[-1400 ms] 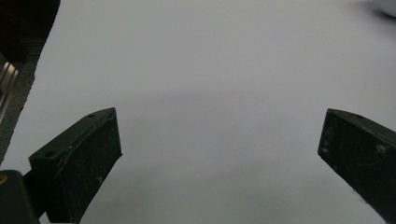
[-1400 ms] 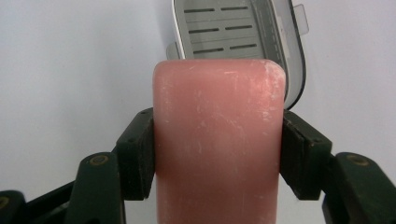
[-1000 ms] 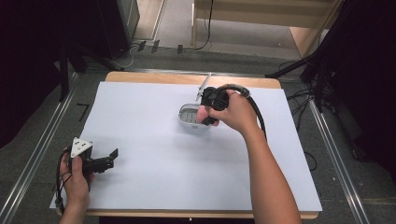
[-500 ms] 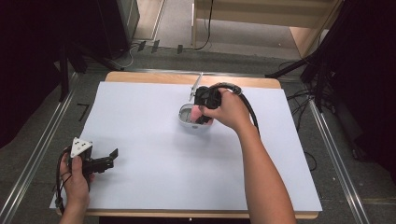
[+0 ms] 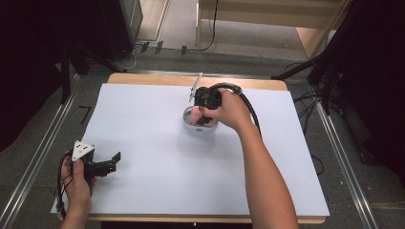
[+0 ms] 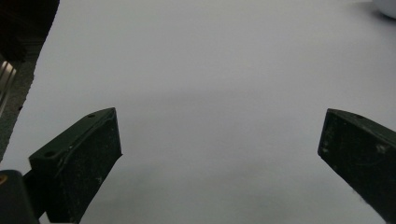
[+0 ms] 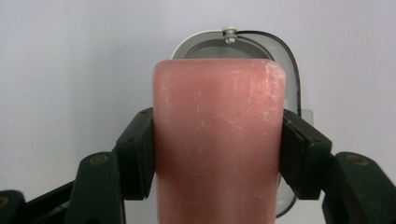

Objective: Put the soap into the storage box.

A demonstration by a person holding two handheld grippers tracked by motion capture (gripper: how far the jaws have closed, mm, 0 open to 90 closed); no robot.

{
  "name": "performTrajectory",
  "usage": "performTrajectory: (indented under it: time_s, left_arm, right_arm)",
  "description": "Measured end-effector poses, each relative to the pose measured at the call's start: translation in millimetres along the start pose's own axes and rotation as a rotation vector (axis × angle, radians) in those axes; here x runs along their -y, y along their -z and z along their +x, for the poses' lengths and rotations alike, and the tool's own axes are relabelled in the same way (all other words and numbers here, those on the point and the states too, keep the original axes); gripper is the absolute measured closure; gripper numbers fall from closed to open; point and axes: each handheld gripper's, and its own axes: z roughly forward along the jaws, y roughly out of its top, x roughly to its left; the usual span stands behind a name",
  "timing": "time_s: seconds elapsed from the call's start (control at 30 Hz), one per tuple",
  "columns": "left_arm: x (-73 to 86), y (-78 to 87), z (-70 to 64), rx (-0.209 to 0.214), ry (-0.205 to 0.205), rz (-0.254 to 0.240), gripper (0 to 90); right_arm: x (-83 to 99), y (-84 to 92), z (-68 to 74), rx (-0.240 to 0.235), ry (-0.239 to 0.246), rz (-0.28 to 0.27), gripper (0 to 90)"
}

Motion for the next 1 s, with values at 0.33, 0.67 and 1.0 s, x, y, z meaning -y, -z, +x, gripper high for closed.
performTrajectory:
  time_s: [0.33,0.67,1.0]
  left_arm:
    - [0.0,0.2,0.6,0.003,0.001,0.001,0.0]
    - [0.0,0.1,0.6,0.004,0.003,0.000,0.0]
    - [0.0,0.4,0.5,0.003,0.001,0.002,0.0]
  right_arm:
    - [-2.8,-10.0,-7.5,-0.002,0.003,0.013,38.6]
    - [-1.6,-17.2,-11.5,-0.004,0.005,0.032,38.5]
    - [1.3,-13.2,-12.6,-0.021,-0.037,0.009,35.6]
